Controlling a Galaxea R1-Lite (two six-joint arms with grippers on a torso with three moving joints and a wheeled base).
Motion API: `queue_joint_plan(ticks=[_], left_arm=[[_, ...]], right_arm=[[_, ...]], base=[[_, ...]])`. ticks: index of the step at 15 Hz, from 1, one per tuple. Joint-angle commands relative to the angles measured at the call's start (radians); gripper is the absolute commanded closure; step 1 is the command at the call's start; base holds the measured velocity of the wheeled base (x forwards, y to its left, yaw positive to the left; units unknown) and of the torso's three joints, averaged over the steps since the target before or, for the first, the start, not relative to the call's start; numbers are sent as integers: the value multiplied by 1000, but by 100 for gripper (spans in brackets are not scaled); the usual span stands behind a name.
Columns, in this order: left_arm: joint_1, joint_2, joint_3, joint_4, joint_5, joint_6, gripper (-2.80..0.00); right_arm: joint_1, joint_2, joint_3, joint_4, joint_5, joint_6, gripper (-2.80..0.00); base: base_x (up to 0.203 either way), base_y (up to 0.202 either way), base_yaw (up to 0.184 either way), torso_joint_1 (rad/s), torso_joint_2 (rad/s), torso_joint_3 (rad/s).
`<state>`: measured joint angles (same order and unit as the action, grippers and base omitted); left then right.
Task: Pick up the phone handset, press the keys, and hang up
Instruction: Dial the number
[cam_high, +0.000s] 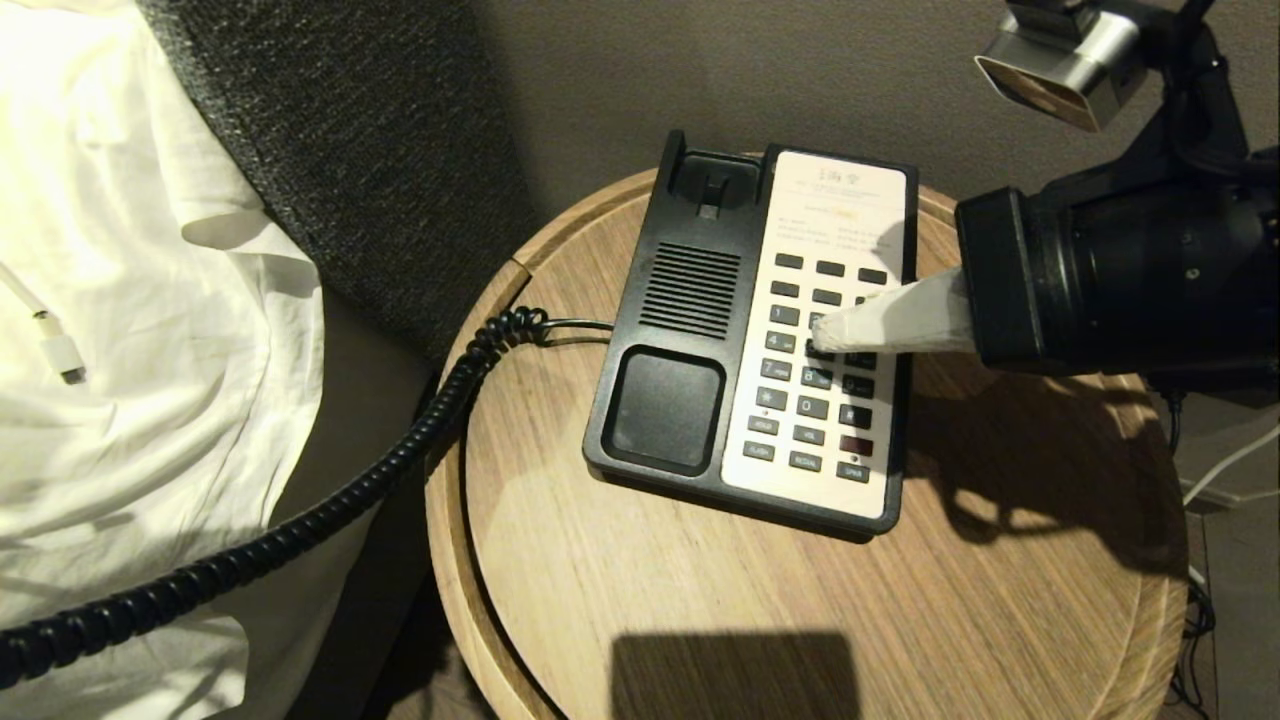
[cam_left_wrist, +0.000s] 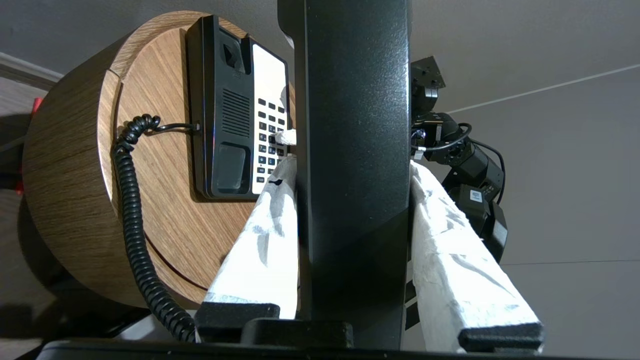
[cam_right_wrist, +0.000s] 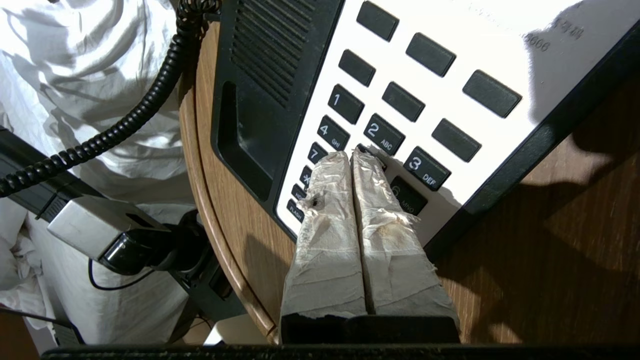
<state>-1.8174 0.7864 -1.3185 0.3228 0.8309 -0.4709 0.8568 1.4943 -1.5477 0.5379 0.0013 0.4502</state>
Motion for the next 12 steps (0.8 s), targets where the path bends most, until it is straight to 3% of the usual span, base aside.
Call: queue_joint_plan(ticks=[1, 12], left_arm=[[0, 2, 1, 2, 5, -2, 0], [0, -1, 5, 2, 5, -3, 0]], right_arm=[[-4, 4, -2, 2, 0, 2, 0], [-30, 24, 1, 1, -1, -18, 0]], base=[[0, 0, 0, 0, 0, 0], [0, 0, 0, 0, 0, 0]])
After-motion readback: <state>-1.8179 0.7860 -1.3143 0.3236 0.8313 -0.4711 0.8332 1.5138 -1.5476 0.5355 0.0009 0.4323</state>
